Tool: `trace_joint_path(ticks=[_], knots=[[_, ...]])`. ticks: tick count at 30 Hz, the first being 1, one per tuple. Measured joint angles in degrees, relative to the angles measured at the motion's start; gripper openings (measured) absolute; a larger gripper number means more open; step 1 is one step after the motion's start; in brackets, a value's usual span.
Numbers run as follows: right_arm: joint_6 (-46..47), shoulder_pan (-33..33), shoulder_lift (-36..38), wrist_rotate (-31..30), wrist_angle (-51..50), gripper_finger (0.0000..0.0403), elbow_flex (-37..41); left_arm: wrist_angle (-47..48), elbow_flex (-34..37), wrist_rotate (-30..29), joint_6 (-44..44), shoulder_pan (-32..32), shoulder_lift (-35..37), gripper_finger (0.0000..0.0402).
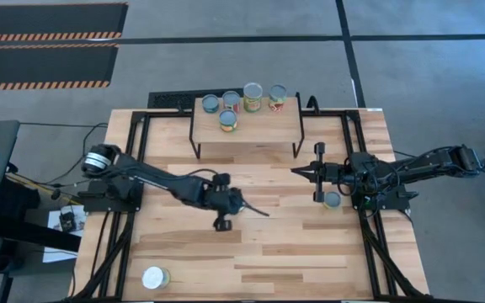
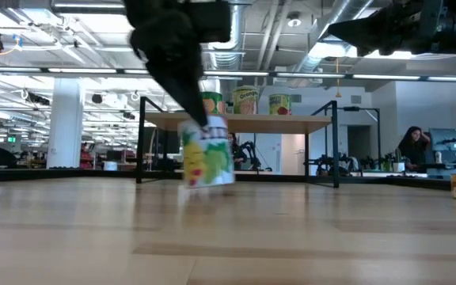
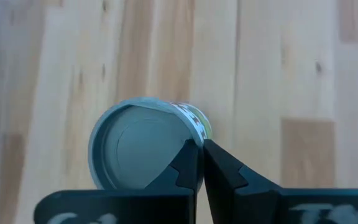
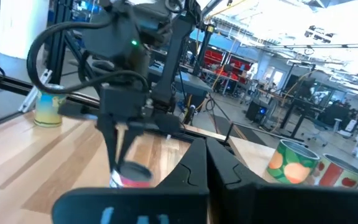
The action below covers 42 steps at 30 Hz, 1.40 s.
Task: Pick and place cans onto a shelf
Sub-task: Put the canned mixed fruit on the shelf
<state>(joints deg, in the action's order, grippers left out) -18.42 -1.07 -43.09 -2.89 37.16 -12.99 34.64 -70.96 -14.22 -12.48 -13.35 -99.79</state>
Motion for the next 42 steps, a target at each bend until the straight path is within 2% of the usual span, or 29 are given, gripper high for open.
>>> trace_joint_path(ticks=[5, 10, 16, 19, 22, 26, 32, 37, 42], knots=[[1.9, -1.1, -0.3, 0.0, -0.1, 0.0003, 0.0, -3.8, -2.9, 1.3, 5.1, 3.7, -3.5, 0.0010], [1.9, -2.8, -0.5, 0.0, -0.1, 0.0003, 0.0, -4.8, -4.3, 4.7, 9.2, 6.1, -4.4, 0.0046], [3.6, -4.1, -0.5, -0.3, -1.4, 0.0003, -0.8, -5.9, -5.2, 5.2, 11.6, 6.1, -3.1, 0.0094], [5.7, -4.9, -2.3, -1.3, -3.4, 0.0003, -2.4, -7.8, -3.5, 5.6, 11.4, 4.6, -1.1, 0.0103], [6.1, -5.9, -6.0, -2.5, -4.5, 0.0003, -4.5, -13.2, 0.7, 6.0, 11.0, 2.4, 2.5, 0.0092], [6.7, -7.1, -13.1, -2.2, -6.1, 0.0003, -8.6, -22.2, 8.9, 6.4, 9.4, -0.1, 8.9, 0.0054], [9.7, -7.9, -25.0, -2.1, -15.3, 0.0014, -17.8, -37.6, 23.3, 6.4, 6.0, -1.8, 19.5, 0.0004], [11.0, -7.9, -34.3, -1.6, -24.9, 0.0062, -26.7, -49.9, 34.2, 6.1, 5.5, -1.8, 27.3, 0.0008], [9.4, -7.5, -42.2, -1.5, -34.6, 0.0130, -35.2, -56.0, 42.8, 3.5, 4.7, -1.6, 34.0, 0.0009]])
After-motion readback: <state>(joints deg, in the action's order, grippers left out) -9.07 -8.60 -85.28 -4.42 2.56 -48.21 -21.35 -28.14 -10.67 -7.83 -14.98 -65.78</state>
